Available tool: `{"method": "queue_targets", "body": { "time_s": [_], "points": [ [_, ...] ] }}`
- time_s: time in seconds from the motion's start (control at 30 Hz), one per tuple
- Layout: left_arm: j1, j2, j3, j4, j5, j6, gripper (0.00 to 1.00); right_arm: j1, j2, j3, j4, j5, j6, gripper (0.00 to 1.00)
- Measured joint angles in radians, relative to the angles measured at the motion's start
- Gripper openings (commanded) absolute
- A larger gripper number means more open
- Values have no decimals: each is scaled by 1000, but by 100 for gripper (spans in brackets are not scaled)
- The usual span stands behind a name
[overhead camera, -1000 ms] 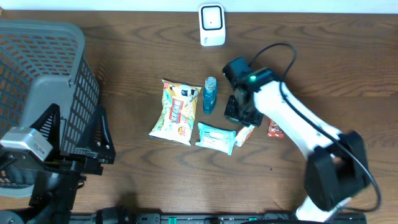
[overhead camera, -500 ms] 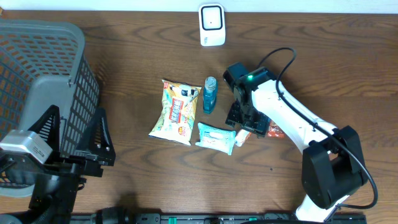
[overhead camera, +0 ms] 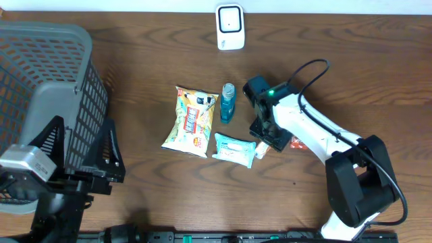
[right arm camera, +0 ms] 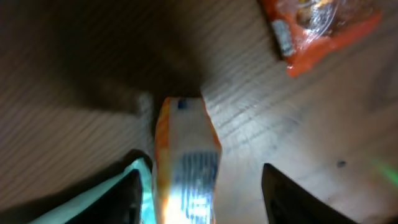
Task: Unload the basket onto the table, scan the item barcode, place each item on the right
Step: 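Reach the right gripper to the small orange-white package and grasp it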
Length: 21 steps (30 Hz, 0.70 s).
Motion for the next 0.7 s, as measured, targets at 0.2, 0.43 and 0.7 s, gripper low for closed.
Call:
{"method": "queue_targets", "body": {
  "time_s": [0.2, 0.43, 0.7],
  "points": [
    [0, -5, 0, 0, 0, 0, 90, 4, 0, -32, 35, -24, 22, 21],
    [0, -5, 0, 0, 0, 0, 90, 4, 0, -48, 48, -30, 30, 42],
    [-16, -14, 0, -1, 0, 0, 90, 4, 0, -140, 155, -37, 36, 6]
  ]
}}
